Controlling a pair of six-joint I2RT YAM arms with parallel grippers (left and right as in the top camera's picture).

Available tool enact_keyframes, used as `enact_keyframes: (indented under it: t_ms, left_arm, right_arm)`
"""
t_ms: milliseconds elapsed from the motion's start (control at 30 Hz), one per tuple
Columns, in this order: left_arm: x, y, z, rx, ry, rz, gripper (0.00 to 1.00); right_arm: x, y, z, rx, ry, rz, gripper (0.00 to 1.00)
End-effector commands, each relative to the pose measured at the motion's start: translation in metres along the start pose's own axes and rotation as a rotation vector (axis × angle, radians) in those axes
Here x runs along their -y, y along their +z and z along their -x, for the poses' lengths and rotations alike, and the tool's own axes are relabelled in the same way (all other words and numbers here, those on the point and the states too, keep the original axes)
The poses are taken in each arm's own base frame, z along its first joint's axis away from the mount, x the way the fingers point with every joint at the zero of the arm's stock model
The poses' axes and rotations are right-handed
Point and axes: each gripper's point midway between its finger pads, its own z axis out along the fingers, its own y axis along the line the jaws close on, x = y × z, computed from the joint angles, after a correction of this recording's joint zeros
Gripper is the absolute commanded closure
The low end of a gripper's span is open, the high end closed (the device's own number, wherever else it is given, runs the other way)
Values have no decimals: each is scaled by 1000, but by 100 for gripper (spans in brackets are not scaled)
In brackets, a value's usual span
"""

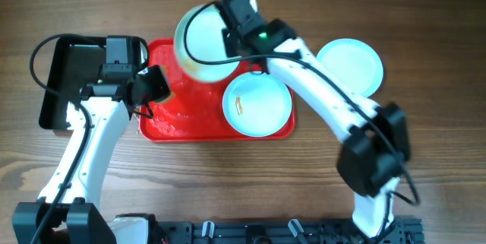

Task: Clean dirty plates on tray and stack at the side
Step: 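Lift the left plate with the right gripper onto the right plate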

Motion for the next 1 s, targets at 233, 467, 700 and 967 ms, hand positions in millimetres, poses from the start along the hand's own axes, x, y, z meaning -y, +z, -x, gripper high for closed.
enact_keyframes:
  t_ms: [233,467,700,967]
  left_arm:
    - [2,3,2,6,-13,-21,96]
    - [-1,13,-3,10,-13,-23,96]
    - [-2,19,-6,-9,-10,-19,96]
    - [1,35,-19,-82,-12,-40,96]
  right_arm:
    - [35,-103,65,257,-507,-593,96]
    - [26,-133,76,315,-544,-741,96]
    - [12,-102,51,267,-445,-514,96]
    - [122,-31,-6,-136,328,-60,96]
